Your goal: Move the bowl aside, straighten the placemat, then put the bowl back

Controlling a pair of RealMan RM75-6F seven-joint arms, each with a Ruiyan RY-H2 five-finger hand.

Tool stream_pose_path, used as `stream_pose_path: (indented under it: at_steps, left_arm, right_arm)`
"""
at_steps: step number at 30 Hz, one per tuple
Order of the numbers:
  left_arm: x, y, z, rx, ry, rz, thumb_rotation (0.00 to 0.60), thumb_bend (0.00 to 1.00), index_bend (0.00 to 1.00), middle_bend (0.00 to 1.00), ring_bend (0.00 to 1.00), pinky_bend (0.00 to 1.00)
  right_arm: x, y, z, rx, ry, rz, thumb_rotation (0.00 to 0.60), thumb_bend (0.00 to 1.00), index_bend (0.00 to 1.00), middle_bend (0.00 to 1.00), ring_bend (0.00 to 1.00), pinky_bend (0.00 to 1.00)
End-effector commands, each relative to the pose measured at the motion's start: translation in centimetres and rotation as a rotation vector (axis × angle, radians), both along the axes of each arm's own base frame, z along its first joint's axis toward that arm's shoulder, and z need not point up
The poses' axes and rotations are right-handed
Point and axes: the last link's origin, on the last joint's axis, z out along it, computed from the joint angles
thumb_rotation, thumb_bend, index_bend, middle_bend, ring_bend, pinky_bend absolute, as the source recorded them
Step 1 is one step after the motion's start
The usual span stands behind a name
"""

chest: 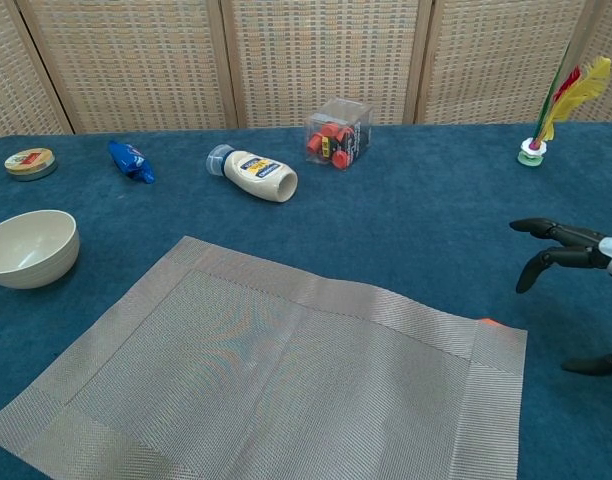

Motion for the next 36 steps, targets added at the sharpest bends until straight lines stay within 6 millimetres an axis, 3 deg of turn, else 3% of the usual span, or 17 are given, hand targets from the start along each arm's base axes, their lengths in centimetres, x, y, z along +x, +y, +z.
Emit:
stream_pose_path:
  at_steps: [1, 28, 36]
  left_arm:
    - [-0.1, 0.1, 0.0, 0.001, 0.0, 0.004, 0.6, 0.26, 0.0, 0.0, 0.0, 0.0]
    - [-0.1, 0.1, 0.1, 0.007, -0.018, 0.004, 0.6, 0.26, 0.0, 0.0, 0.0, 0.0]
    - [-0.1, 0.1, 0.2, 0.011, -0.023, 0.005, 0.6, 0.26, 0.0, 0.0, 0.0, 0.0]
  right_arm:
    - [-0.1, -0.2, -0.5, 0.006, -0.017, -0.006, 0.6, 0.22, 0.4, 0.01, 0.0, 0.0]
    - [-2.3, 0.0, -2.5, -0.016, -0.09, -0.007, 0.6, 0.22, 0.4, 0.01, 0.0, 0.0]
    - [-2.1, 0.2, -3.5, 0.004, -0.114, -0.012, 0.6, 0.22, 0.4, 0.01, 0.0, 0.0]
